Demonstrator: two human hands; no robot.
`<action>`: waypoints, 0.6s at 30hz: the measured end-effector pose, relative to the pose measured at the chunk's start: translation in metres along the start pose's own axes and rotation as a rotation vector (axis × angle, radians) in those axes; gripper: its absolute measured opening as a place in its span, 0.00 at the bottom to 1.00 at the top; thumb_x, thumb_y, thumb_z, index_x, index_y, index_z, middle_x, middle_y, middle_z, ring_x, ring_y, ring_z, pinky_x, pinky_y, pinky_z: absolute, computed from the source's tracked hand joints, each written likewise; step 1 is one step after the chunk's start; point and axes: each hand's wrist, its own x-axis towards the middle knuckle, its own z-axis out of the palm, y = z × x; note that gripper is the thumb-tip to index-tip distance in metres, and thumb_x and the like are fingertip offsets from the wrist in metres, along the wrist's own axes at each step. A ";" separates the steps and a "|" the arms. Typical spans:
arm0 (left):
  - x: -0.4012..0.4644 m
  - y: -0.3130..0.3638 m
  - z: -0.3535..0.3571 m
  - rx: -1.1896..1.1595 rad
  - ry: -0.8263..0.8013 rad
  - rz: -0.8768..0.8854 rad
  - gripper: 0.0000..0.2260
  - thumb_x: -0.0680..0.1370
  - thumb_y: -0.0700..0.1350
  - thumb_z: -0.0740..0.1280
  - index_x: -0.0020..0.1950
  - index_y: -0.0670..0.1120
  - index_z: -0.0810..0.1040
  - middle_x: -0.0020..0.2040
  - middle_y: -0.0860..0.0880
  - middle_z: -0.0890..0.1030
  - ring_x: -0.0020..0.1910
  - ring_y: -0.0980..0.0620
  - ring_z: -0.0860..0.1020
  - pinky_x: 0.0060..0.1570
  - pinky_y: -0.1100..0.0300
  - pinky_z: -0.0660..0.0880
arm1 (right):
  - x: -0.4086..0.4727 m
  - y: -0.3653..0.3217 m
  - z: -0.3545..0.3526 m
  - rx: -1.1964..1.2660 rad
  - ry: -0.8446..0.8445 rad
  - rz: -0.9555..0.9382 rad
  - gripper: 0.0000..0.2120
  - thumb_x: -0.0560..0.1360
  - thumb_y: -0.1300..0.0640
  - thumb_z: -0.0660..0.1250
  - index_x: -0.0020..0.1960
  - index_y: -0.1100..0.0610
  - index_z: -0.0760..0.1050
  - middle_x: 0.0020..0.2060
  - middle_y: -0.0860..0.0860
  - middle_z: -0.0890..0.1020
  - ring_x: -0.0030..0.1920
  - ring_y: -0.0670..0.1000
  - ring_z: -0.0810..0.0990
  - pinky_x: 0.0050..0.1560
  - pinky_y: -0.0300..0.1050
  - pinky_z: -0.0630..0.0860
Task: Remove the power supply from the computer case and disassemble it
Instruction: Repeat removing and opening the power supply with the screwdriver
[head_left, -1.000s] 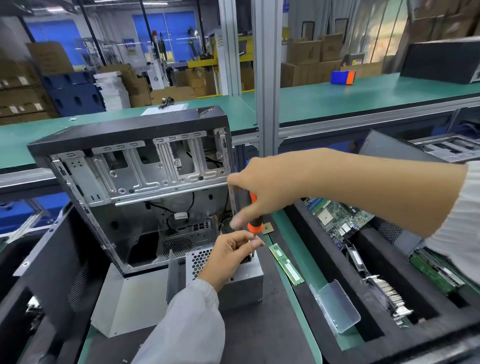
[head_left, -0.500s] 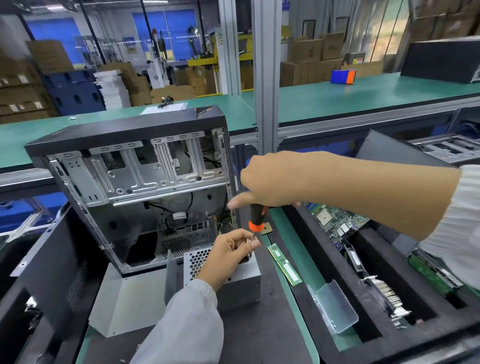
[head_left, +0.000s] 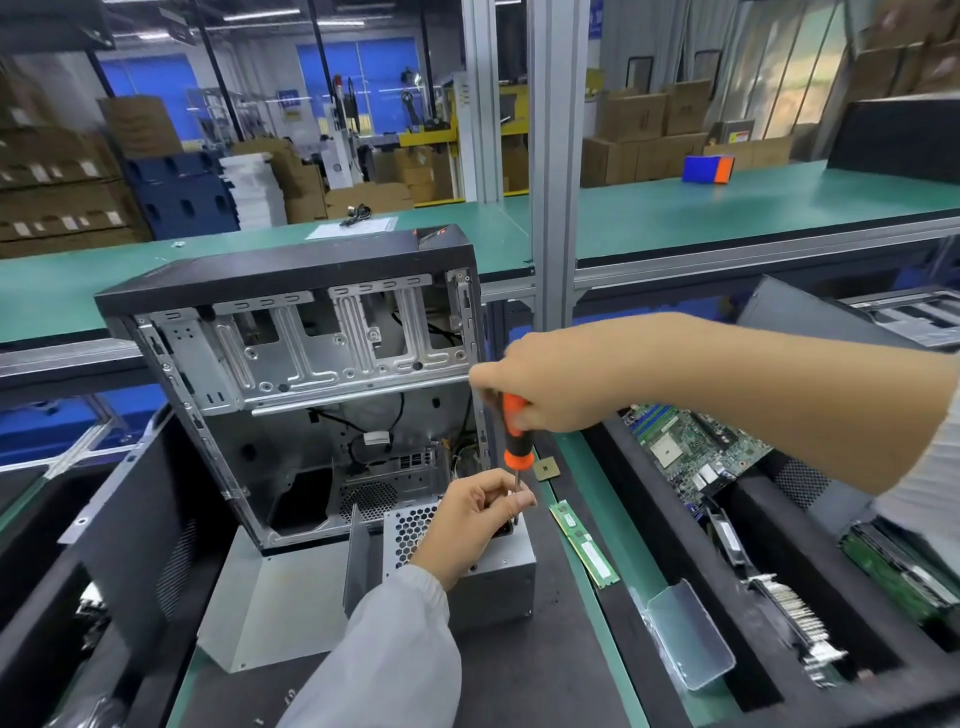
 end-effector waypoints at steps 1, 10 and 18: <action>0.000 0.000 0.000 0.001 -0.004 -0.003 0.08 0.78 0.43 0.70 0.39 0.52 0.82 0.30 0.46 0.68 0.28 0.57 0.64 0.33 0.71 0.65 | -0.002 0.002 -0.003 0.067 -0.070 -0.045 0.12 0.77 0.59 0.62 0.60 0.50 0.68 0.49 0.50 0.68 0.37 0.48 0.71 0.33 0.42 0.66; -0.005 0.008 0.001 0.025 0.001 0.005 0.08 0.75 0.52 0.69 0.41 0.51 0.85 0.34 0.43 0.73 0.33 0.54 0.68 0.37 0.67 0.67 | 0.005 -0.005 0.004 -0.087 0.120 0.113 0.24 0.78 0.36 0.54 0.56 0.58 0.69 0.35 0.50 0.67 0.38 0.55 0.78 0.35 0.47 0.74; -0.004 0.004 0.002 0.028 -0.019 -0.006 0.08 0.79 0.44 0.69 0.42 0.47 0.85 0.32 0.51 0.74 0.30 0.57 0.68 0.36 0.69 0.66 | -0.001 0.002 -0.002 0.171 -0.048 0.006 0.29 0.70 0.35 0.67 0.63 0.50 0.65 0.49 0.52 0.74 0.38 0.50 0.79 0.37 0.45 0.78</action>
